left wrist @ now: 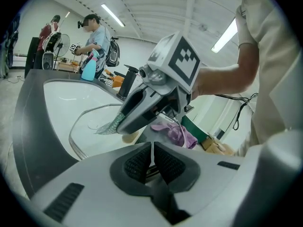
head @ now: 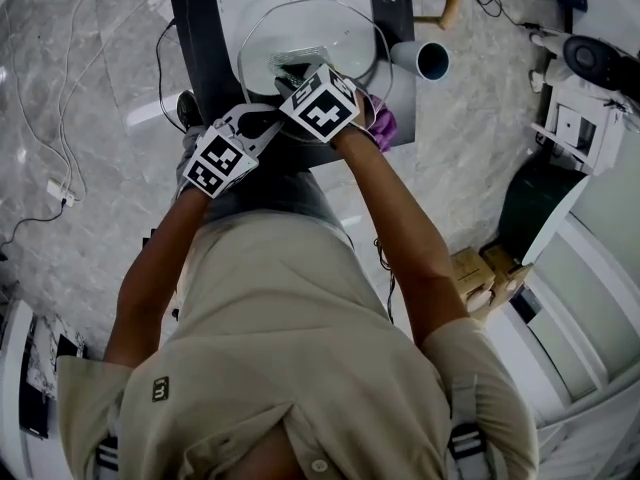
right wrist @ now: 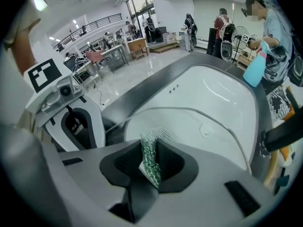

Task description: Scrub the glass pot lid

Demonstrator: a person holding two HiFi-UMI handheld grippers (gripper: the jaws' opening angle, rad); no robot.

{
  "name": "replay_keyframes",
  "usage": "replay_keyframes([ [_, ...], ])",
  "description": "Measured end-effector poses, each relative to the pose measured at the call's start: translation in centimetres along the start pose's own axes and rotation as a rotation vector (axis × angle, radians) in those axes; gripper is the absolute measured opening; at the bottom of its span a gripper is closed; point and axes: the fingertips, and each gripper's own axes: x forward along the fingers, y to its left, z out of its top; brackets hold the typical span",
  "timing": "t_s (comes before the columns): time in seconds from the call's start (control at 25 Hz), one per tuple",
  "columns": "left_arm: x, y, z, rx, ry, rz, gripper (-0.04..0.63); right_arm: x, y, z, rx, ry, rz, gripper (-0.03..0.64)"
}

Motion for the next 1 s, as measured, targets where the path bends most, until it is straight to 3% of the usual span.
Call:
replay_keyframes([
  [0.36,-0.1,0.0,0.1,-0.003,0.003,-0.001,0.034,-4.1,-8.9,-6.4,0.072,0.088,-0.234,0.089],
  [1.0,-0.1,-0.1,0.0,0.006,-0.001,0.001,0.034,-2.9,-7.8,-5.3,0.096,0.073,-0.203,0.089],
])
